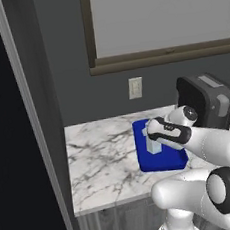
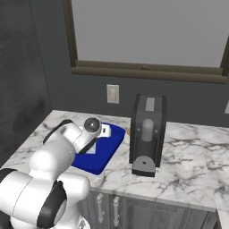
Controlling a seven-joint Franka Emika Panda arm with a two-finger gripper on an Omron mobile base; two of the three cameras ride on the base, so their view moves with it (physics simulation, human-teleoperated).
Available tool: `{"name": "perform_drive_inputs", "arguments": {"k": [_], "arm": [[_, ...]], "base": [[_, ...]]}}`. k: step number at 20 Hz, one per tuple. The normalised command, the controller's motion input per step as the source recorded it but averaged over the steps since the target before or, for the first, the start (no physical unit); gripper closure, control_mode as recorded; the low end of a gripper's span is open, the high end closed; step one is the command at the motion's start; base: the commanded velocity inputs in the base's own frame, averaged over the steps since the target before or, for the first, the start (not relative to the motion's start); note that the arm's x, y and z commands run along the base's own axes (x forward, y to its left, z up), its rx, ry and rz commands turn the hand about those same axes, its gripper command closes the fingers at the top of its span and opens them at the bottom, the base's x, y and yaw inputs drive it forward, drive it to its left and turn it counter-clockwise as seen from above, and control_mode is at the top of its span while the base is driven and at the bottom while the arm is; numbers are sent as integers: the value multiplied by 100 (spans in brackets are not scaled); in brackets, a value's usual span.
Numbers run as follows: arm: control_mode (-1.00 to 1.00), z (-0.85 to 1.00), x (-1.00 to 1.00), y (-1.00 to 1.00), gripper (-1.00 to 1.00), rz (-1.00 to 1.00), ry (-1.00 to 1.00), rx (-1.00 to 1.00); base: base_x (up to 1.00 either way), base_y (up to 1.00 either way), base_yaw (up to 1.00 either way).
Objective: Take out the milk from the fridge and place it on the tray on the counter. Then take the sugar cube near the tray and place it in the tray.
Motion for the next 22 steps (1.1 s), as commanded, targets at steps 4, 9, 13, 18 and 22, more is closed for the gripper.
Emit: {"name": "perform_drive_inputs", "arguments": {"k": [4,9,13,18,22], "arm": [[-100,-69,2,3,100,0,-8,3],[-100,-5,5,1,100,0,-18,0],[-100,0,1,0,100,0,-16,0],[-100,0,24,7,100,-1,-3,0],[-100,-21,4,8,100,0,0,0]], "base": [[0,0,0],[0,0,0],[0,0,0],[0,0,0],[0,0,0]]}}
